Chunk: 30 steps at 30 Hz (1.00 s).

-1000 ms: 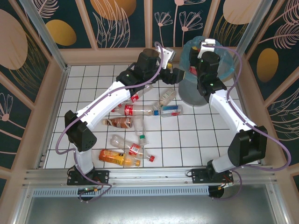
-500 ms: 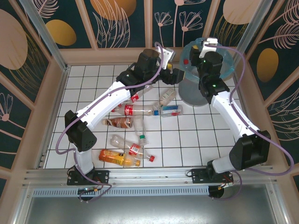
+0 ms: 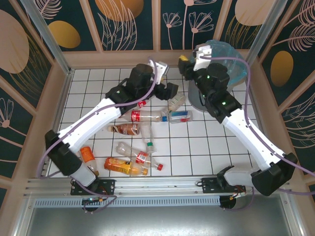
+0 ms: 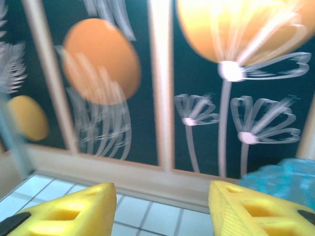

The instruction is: Put the plastic bottles in the bin

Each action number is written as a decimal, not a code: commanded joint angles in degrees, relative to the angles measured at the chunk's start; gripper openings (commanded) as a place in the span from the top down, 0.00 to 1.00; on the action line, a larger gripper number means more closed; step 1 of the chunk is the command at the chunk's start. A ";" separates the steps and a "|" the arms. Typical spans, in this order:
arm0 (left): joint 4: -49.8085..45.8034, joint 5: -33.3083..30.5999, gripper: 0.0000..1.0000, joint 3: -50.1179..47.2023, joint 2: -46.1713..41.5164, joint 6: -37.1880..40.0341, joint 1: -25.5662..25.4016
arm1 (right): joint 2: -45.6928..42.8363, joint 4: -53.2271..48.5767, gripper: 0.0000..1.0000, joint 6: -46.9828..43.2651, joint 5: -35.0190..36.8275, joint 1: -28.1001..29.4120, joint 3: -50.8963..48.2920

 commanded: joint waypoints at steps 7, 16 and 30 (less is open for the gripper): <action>-9.75 -12.49 0.19 -16.20 -15.92 3.60 0.10 | -5.29 3.35 0.46 -2.85 -20.57 8.29 -16.77; -13.67 -16.51 0.19 -28.00 -26.37 4.75 0.05 | -7.70 3.93 0.46 -6.51 -30.68 16.12 -33.40; -13.60 3.76 0.12 -35.90 -37.22 45.11 -0.13 | -20.97 24.69 0.37 9.29 -16.78 37.54 -62.90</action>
